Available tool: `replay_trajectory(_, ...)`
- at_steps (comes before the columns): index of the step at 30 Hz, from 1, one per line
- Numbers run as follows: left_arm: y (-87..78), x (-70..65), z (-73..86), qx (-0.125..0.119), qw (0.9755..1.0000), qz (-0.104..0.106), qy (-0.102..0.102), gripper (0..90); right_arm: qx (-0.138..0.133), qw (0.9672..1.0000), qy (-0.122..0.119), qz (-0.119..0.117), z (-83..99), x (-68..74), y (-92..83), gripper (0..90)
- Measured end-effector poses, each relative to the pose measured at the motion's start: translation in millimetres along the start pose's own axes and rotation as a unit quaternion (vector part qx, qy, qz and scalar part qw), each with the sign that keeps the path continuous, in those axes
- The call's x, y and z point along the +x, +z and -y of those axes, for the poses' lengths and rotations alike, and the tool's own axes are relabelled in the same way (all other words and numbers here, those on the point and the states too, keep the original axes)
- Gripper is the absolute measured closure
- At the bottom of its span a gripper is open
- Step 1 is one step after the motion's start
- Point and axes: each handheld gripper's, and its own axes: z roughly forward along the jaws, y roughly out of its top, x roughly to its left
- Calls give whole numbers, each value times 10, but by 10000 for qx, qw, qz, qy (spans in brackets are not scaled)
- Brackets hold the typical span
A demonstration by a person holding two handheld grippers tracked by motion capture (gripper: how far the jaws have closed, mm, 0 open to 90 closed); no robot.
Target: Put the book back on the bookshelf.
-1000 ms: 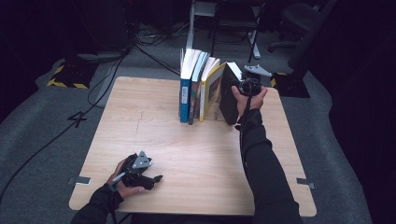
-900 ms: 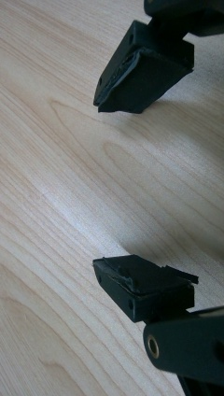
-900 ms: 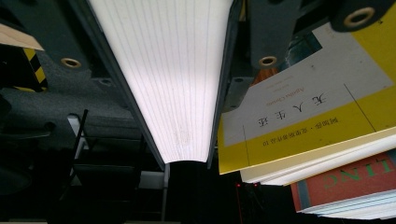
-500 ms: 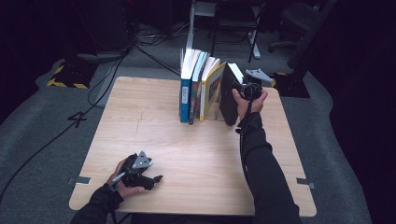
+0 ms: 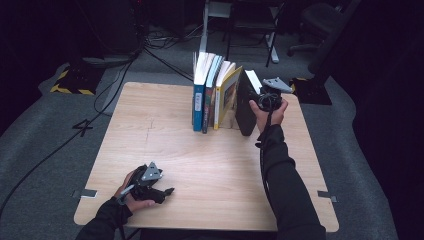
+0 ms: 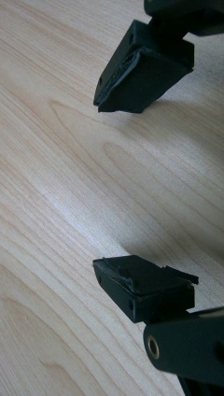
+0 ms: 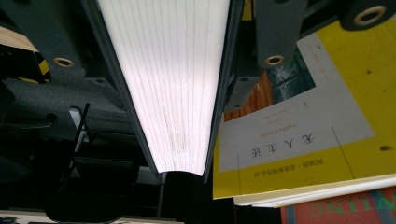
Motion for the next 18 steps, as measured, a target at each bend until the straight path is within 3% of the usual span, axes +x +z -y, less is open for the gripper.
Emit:
replay_trajectory(9, 0, 0, 0, 0, 10000, 1, 1, 196, -86, 9998, 81, -177, 97, -34, -120, 404)
replay_trajectory(18, 0, 1, 0, 0, 10000, -1, 5, 196, -250, 9986, 12, -465, 470, -133, -351, 350)
